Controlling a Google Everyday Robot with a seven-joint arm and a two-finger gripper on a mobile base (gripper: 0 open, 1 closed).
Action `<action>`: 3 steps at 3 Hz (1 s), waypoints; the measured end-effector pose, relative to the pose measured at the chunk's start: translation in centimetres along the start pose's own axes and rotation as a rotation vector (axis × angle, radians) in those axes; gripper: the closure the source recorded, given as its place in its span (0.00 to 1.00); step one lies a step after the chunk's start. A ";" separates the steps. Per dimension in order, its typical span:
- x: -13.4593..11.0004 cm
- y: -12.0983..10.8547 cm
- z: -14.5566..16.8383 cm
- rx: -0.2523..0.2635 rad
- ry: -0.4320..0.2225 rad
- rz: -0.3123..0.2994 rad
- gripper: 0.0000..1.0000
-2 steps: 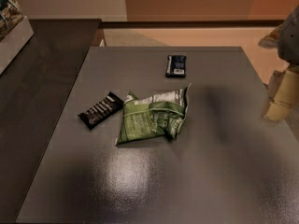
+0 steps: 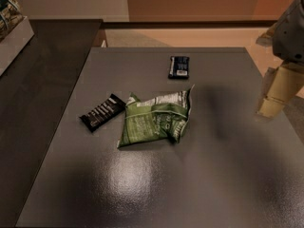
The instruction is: Pick rxbar blueberry
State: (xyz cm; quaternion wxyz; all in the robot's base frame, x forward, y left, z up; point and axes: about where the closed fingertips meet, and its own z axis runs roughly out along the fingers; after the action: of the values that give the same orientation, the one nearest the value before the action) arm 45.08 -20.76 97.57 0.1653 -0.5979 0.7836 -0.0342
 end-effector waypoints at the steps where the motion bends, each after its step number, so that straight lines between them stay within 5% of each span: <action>1: -1.7 -2.1 1.4 0.014 -0.011 0.055 0.00; 3: -4.1 -8.0 4.0 0.054 -0.015 0.296 0.00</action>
Offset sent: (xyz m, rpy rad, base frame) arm 0.1032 0.0233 -0.0115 0.1087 -0.0217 -0.3208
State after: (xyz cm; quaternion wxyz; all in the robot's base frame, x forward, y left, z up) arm 54.61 -18.58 96.64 0.1902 -0.4713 0.8608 -0.0261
